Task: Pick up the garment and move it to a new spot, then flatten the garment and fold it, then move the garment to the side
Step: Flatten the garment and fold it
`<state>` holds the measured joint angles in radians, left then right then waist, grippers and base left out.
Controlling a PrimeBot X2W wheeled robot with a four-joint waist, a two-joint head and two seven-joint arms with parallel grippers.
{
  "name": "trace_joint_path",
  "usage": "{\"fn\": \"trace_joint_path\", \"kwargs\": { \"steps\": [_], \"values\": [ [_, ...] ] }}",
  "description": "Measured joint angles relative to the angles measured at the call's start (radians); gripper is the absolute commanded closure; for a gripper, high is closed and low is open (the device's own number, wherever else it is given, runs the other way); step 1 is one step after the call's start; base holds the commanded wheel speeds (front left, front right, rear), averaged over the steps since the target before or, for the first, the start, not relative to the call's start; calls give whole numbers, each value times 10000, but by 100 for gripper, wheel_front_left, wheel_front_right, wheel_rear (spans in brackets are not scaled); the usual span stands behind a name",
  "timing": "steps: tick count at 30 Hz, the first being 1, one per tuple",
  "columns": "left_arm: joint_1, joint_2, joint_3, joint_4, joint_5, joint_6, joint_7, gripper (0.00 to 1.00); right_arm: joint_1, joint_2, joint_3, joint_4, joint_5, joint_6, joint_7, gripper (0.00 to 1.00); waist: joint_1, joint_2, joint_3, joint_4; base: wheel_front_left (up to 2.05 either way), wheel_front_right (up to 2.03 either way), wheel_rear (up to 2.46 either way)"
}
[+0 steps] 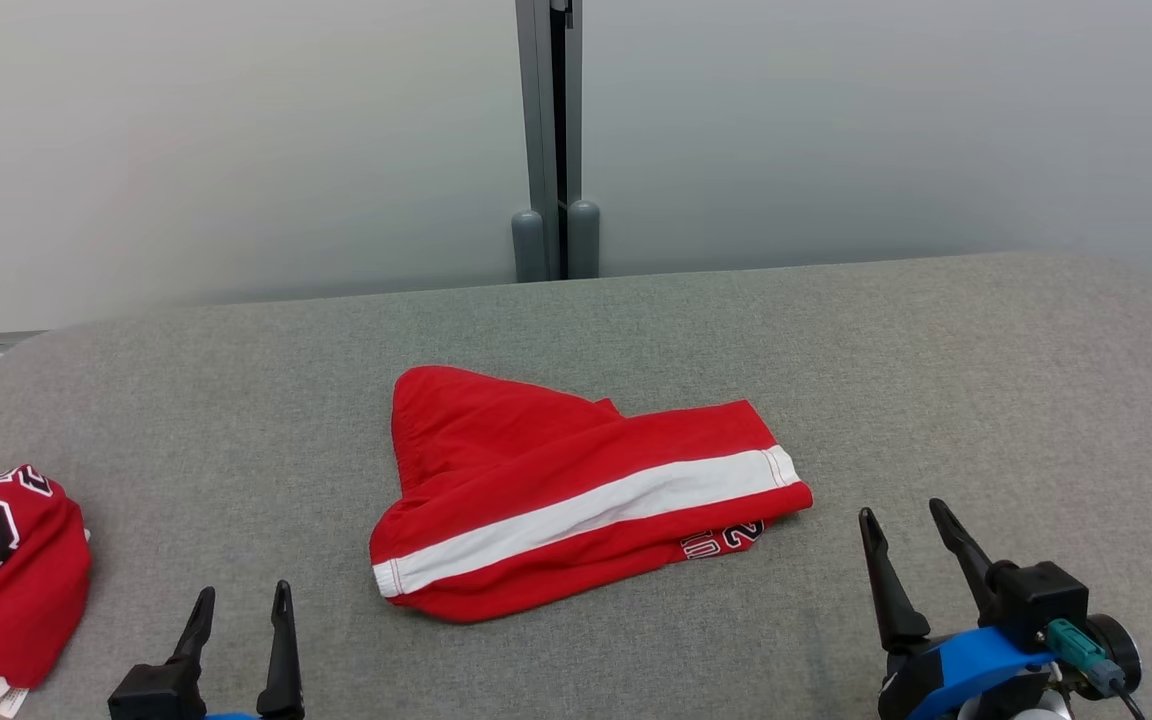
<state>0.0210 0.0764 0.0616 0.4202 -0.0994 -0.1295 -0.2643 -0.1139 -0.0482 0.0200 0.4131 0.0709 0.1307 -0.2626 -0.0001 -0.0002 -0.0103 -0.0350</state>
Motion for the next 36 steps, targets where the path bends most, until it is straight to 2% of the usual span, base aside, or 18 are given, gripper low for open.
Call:
{"fn": "trace_joint_path", "kwargs": {
  "steps": [8, 13, 20, 30, 36],
  "values": [
    [0, -98, -88, 50, 31, 0, 0, 0, -11, 0, 54, 25, 84, 0, 0, 0, 0, 0, 12, -34, 0, 0, 0],
    [-19, -86, -1181, 267, -986, -2, 2, 0, -9, 2, 219, 73, 111, 0, 0, 0, 2, 1, 300, -140, 0, 0, 0],
    [-262, 614, -2623, 270, -2757, -4, 0, 0, -81, 0, 453, -21, 151, 0, 0, 0, 3, 3, 880, -467, 0, 0, 0],
    [-493, 1260, -3321, 282, -4301, -4, 0, 0, -171, -2, 625, -221, 198, 0, 0, 0, 3, 2, 1315, -845, 0, 0, 0],
    [-557, 1501, -3540, 215, -4765, -4, 0, 0, -179, -2, 732, -280, 201, 0, 2, 0, 3, 3, 1448, -1022, 0, 0, 0]
  ]
}}
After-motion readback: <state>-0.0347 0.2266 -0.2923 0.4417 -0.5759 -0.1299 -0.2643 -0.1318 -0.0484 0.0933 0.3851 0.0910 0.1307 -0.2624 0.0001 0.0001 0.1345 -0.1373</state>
